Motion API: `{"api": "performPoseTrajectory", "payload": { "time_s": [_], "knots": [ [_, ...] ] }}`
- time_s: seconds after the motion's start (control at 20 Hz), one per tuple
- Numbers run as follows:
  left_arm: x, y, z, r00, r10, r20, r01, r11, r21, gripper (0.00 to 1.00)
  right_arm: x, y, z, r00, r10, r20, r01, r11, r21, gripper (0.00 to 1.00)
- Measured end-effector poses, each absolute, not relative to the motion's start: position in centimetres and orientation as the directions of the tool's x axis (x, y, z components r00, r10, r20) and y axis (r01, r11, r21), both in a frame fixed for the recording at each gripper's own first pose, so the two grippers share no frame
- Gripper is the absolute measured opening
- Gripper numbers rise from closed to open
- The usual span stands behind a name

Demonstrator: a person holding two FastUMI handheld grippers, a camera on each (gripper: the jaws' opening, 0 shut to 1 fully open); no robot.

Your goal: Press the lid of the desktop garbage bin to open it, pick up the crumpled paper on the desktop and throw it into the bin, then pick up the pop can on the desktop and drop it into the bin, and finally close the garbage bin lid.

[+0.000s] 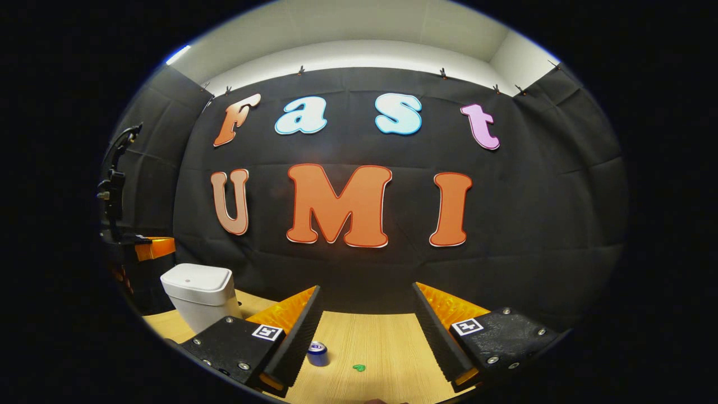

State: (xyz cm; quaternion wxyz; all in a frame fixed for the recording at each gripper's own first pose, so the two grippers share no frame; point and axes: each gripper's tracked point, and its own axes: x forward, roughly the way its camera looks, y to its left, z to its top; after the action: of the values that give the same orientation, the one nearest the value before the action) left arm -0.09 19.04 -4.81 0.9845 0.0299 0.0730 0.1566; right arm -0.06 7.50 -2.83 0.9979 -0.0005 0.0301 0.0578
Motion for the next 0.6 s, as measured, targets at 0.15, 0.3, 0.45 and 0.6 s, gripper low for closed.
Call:
{"api": "performPoseTrajectory", "payload": {
  "time_s": [0.15, 0.3, 0.45, 0.6],
  "knots": [
    [0.7, 22.5, -7.5, 0.917, 0.346, -0.199, -0.333, 0.938, 0.096, 0.00, 0.2, 7.7, -3.3, 0.991, 0.115, -0.070, -0.115, 0.993, 0.001, 0.98],
    [1.2, 25.1, -9.8, 0.895, 0.364, -0.259, -0.353, 0.931, 0.090, 0.00, 0.4, 7.9, -4.0, 0.990, 0.116, -0.083, -0.117, 0.993, -0.003, 0.93],
    [1.6, 26.4, -12.8, 0.865, 0.371, -0.337, -0.367, 0.927, 0.076, 0.00, 0.7, 7.8, -4.3, 0.990, 0.113, -0.088, -0.115, 0.993, -0.007, 0.93],
    [2.0, 27.4, -14.1, 0.842, 0.373, -0.389, -0.372, 0.925, 0.081, 0.00, 1.0, 7.5, -4.6, 0.990, 0.107, -0.097, -0.109, 0.994, -0.008, 0.93]
  ]
}}
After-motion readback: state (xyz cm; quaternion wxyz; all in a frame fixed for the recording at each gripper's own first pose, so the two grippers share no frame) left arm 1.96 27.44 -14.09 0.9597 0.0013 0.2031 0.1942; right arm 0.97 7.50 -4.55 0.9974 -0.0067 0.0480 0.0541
